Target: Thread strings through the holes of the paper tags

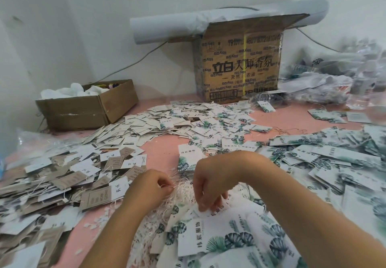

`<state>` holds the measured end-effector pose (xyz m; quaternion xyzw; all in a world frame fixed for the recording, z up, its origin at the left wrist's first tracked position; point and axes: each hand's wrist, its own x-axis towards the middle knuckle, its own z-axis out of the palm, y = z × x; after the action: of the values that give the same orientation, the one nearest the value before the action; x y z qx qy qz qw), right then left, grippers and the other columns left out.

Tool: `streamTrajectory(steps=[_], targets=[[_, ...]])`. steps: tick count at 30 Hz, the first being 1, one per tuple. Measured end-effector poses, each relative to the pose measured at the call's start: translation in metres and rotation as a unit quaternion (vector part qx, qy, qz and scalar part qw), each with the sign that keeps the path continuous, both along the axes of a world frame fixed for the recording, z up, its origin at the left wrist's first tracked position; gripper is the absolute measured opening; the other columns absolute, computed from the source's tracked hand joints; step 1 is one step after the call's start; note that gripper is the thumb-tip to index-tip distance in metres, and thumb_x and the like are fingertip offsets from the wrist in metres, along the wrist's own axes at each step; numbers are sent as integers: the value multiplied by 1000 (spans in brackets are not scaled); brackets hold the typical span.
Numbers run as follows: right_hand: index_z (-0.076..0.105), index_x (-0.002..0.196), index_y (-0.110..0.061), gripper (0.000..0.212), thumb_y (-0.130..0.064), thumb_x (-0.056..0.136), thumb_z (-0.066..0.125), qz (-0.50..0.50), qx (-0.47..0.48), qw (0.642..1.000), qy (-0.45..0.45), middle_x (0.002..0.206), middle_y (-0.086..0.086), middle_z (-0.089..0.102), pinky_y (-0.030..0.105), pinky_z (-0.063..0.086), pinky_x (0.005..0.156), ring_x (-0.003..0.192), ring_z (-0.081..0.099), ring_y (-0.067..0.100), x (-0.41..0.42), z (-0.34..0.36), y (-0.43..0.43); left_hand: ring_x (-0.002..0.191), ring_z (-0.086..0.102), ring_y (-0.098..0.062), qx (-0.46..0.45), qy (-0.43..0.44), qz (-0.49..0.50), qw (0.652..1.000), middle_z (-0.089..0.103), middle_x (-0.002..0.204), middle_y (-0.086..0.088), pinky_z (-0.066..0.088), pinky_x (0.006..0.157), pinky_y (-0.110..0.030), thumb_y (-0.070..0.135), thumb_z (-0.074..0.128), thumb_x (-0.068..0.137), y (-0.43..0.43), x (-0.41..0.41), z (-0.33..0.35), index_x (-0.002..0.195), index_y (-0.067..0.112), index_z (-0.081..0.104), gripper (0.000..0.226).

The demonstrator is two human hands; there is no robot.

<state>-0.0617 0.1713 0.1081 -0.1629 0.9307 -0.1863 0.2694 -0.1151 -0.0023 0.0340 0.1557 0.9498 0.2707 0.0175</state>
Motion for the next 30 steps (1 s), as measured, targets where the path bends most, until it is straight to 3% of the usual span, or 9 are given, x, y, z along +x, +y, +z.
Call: streamTrajectory(steps=[4, 8, 12, 14, 17, 20, 22, 24, 30], targets=[[67, 94, -6, 18, -22, 88, 62, -28, -27, 997, 69, 76, 3, 68, 15, 49, 51, 63, 62, 11, -4, -3, 4, 62, 51, 5, 46, 29, -3, 999, 63, 74, 18, 38, 56, -18, 25, 70, 84, 1, -1, 4, 74, 31, 68, 12], [63, 104, -5, 23, -23, 90, 59, -57, -54, 988, 135, 87, 9, 71, 18, 50, 54, 61, 62, 13, -9, -6, 5, 65, 55, -3, 152, 24, -16, 988, 68, 76, 12, 41, 59, -23, 29, 67, 85, 5, 2, 14, 84, 22, 75, 11], [54, 119, -7, 34, -26, 91, 58, -87, -98, 978, 159, 72, 5, 66, 16, 47, 43, 45, 56, 8, -15, -13, 1, 50, 45, -5, 200, 46, -42, 978, 69, 68, -1, 35, 50, -20, 24, 64, 87, 9, 6, 22, 74, 21, 75, 17], [58, 112, -8, 30, -27, 90, 60, -85, -112, 976, 164, 68, 4, 66, 16, 47, 44, 43, 55, 7, -16, -18, -3, 50, 47, -7, 198, 73, -63, 976, 68, 67, -4, 35, 50, -20, 23, 63, 87, 11, 8, 25, 73, 17, 74, 18], [64, 92, -10, 16, -26, 86, 65, -94, -145, 969, 175, 62, 2, 65, 17, 47, 47, 42, 55, 6, -18, -21, -6, 63, 60, -20, 175, 114, -66, 976, 69, 65, -2, 44, 58, -32, 24, 67, 84, 14, 11, 29, 69, 23, 72, 16], [64, 73, -12, 14, -18, 86, 65, -114, -218, 956, 159, 55, -2, 63, 15, 42, 42, 40, 54, 4, -17, -17, -4, 59, 58, -5, 196, 137, -84, 967, 67, 62, 12, 40, 50, -16, 27, 73, 77, 15, 17, 34, 64, 35, 68, 17], [65, 70, -10, 16, -14, 86, 64, -123, -252, 948, 153, 56, 0, 64, 15, 43, 41, 41, 56, 5, -15, -15, -1, 53, 55, 2, 243, 127, -92, 957, 65, 57, 16, 36, 49, -7, 37, 71, 69, 16, 21, 37, 64, 34, 68, 6], [65, 72, -5, 18, -12, 88, 62, -137, -263, 942, 155, 58, 2, 65, 15, 44, 40, 41, 57, 6, -15, -13, 2, 47, 51, 3, 285, 125, -83, 947, 63, 53, 15, 34, 45, -6, 41, 68, 62, 17, 23, 39, 63, 30, 69, 11], [57, 72, -6, 20, -3, 92, 52, -243, -313, 896, 200, 51, 4, 63, 18, 41, 36, 37, 57, 13, -20, -7, 10, 41, 47, 4, 302, 91, -75, 946, 63, 52, 9, 33, 44, -5, 39, 70, 63, 16, 20, 35, 64, 21, 70, 18]])
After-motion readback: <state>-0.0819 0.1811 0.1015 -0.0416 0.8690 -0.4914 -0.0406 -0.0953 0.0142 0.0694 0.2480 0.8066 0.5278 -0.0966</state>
